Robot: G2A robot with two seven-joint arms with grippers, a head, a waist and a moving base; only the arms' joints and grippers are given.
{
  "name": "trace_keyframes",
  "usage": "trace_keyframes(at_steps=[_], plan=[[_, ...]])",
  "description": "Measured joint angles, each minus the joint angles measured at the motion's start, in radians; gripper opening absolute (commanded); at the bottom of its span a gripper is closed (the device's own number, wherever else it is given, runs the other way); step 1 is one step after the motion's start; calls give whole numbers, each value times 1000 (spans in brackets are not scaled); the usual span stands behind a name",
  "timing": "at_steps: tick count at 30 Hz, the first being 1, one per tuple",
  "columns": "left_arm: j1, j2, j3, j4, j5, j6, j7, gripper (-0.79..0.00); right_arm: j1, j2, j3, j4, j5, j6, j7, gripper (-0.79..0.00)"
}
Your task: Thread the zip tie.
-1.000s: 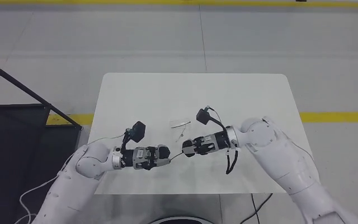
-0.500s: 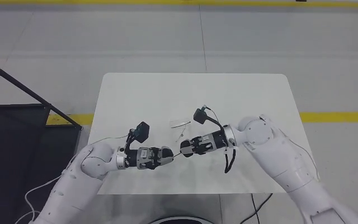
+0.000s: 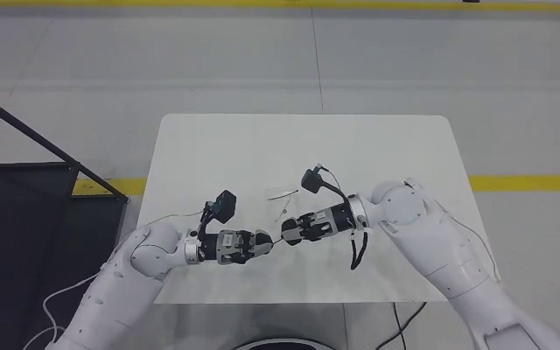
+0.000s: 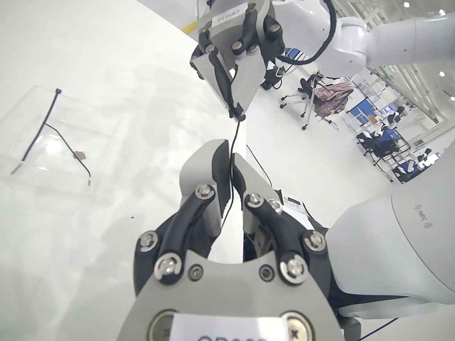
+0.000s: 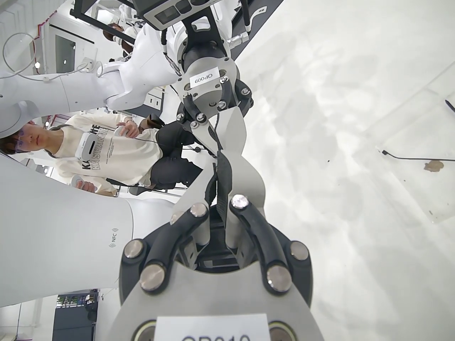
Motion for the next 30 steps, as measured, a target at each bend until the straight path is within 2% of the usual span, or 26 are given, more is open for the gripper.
trace_keyframes(at_steps=[4, 5, 7, 11, 12, 13, 14, 15, 16, 17, 23, 26, 28, 29, 30], plan=[[-4, 1, 8, 3, 2, -1, 7, -714, 3, -2, -2, 5, 1, -2, 0, -785], [-5, 2, 10, 4, 3, -1, 9, -757, 3, -2, -2, 7, 1, -3, -1, -785], [-6, 3, 12, 4, 4, -1, 12, -785, 4, -3, -3, 7, 1, -3, -1, -785], [-7, 5, 17, 4, 7, -1, 19, -785, 4, -4, -4, 7, 0, -3, -2, -785], [-7, 6, 17, 4, 7, -1, 20, -785, 4, -4, -4, 7, 0, -4, -3, -705], [-7, 6, 18, 4, 8, -1, 22, -785, 4, -4, -4, 7, 0, -5, -3, -539], [-7, 7, 19, 4, 9, -1, 23, -785, 3, -4, -3, 7, 1, -6, -4, -443], [-7, 7, 19, 4, 9, -1, 26, -785, 2, -4, -3, 7, 3, -7, -5, -197], [-7, 8, 20, 4, 9, -1, 29, -785, 2, -4, -2, 7, 3, -8, -7, -123], [-6, 8, 20, 4, 8, -1, 36, -785, 0, -4, -1, 7, 5, -8, -9, -92], [-2, 9, 12, 10, 18, 9, 82, -785, -22, 0, 22, -2, 1, -33, -55, -86], [4, 9, 7, 11, 27, 19, 114, -785, -41, 5, 41, -13, 3, -49, -83, -126], [7, 8, 4, 11, 33, 25, 133, -785, -53, 8, 51, -22, 0, -54, -97, -175], [9, 8, 3, 11, 39, 30, 145, -785, -61, 9, 57, -30, -4, -57, -108, -225], [11, 7, 3, 11, 43, 32, 154, -785, -68, 10, 61, -36, -8, -59, -119, -314]])
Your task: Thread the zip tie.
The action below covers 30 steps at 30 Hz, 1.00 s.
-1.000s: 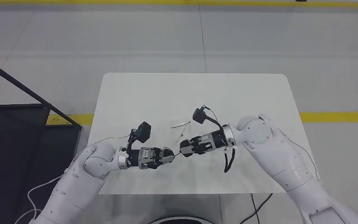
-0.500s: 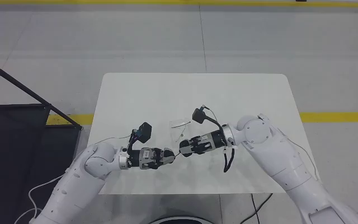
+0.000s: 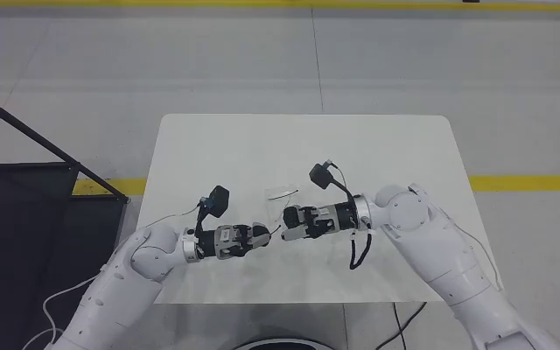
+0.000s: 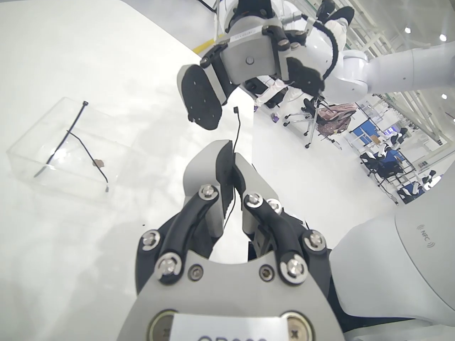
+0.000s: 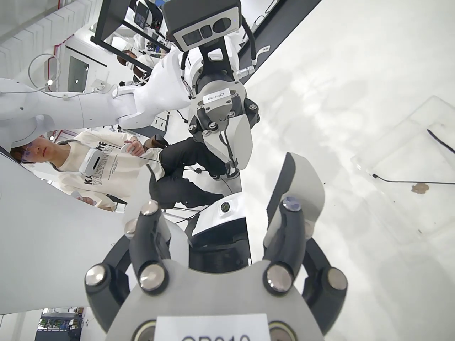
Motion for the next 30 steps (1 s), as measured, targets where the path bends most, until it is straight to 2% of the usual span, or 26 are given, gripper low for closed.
trace_keyframes(at_steps=[2, 6, 8, 11, 19, 23, 27, 30], plan=[[4, -1, 0, -1, 9, 5, 17, -785, -17, 2, 10, -14, -8, -6, -31, -416], [9, -3, 0, -1, 25, 16, 44, -785, -52, 4, 23, -35, -26, -6, -98, -443], [11, -3, 1, -2, 31, 20, 55, -785, -66, 4, 23, -45, -39, 6, -123, -489], [13, -4, 1, -2, 39, 26, 69, -785, -77, 3, 22, -53, -49, 17, -142, -517], [17, -6, 2, -3, 56, 36, 96, -785, -82, 1, 27, -49, -47, 29, -145, -570], [17, -7, 4, -1, 60, 33, 101, -785, -77, -1, 29, -45, -55, 44, -149, -646], [15, -7, 6, 1, 62, 31, 101, -785, -71, -3, 27, -39, -60, 55, -151, -674], [13, -7, 7, 1, 61, 30, 101, -785, -69, -5, 27, -35, -59, 58, -151, -742]])
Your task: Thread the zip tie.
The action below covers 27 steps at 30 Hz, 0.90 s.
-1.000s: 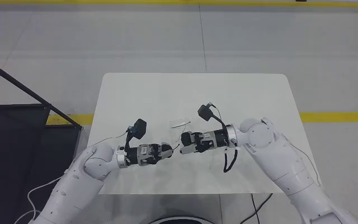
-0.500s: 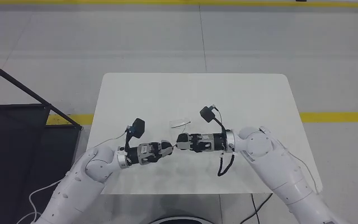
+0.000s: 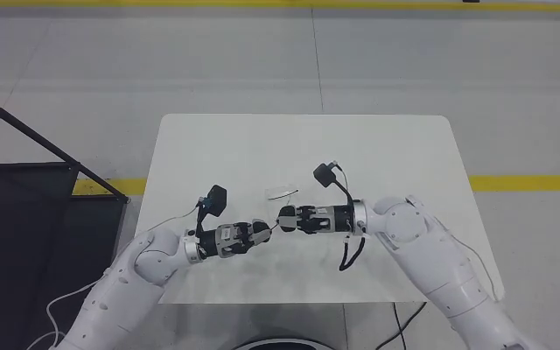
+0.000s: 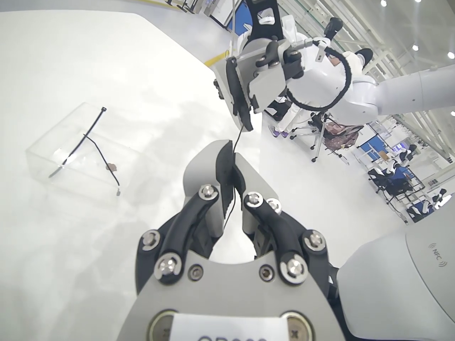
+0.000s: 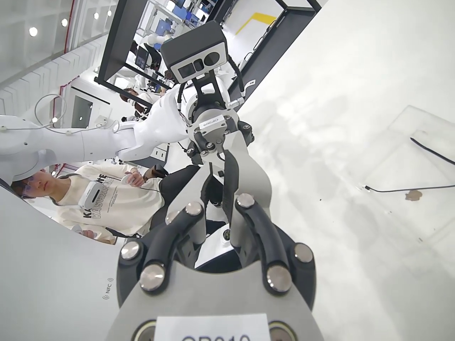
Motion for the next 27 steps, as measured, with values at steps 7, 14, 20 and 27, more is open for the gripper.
trace_keyframes(at_steps=[7, 14, 20, 27], plan=[[-4, 0, 6, 4, -1, -4, -3, -785, 3, -2, 1, 4, -1, 3, 5, -785], [-9, -1, 12, 7, -3, -2, -6, -437, 8, -2, 11, -2, -6, 9, 17, -785], [-8, 3, 0, 5, -8, -9, -12, -422, 19, -1, 13, -10, -6, 18, 58, -785], [-1, 7, -7, -4, -16, -34, -16, -465, 38, -6, 0, -3, 14, 27, 101, -785]])
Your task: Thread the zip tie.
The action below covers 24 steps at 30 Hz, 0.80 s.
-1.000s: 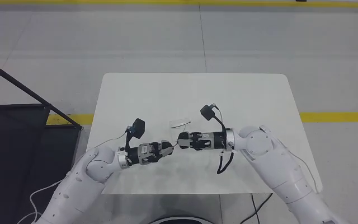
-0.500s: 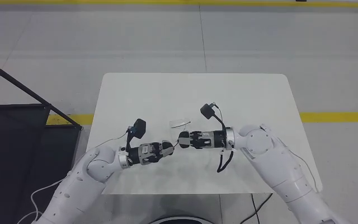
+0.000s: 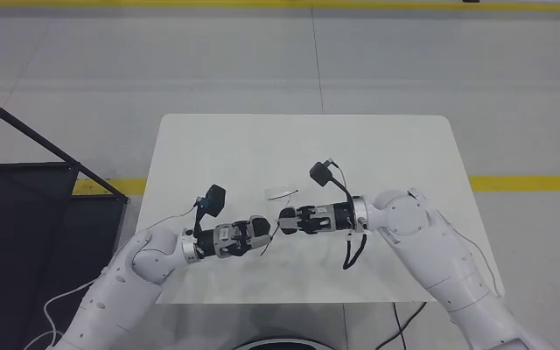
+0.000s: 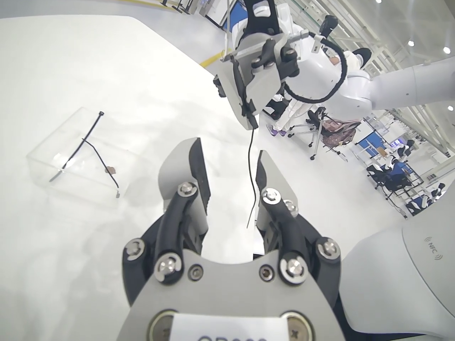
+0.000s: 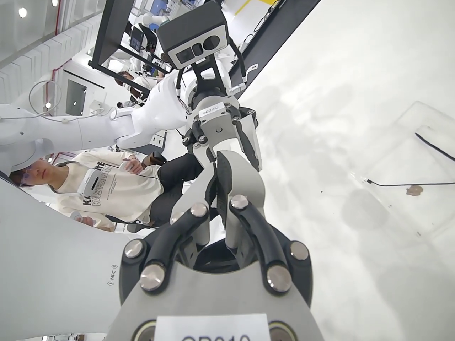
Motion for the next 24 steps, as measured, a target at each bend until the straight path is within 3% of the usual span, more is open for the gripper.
trace_keyframes(at_steps=[12, 24], plan=[[-10, 0, 20, 3, -22, -16, -8, -536, 29, -13, -28, 19, 6, -7, 27, -785], [-20, 0, 34, 5, -30, -7, -20, -739, 39, -20, -39, 34, 1, -20, 28, -785]])
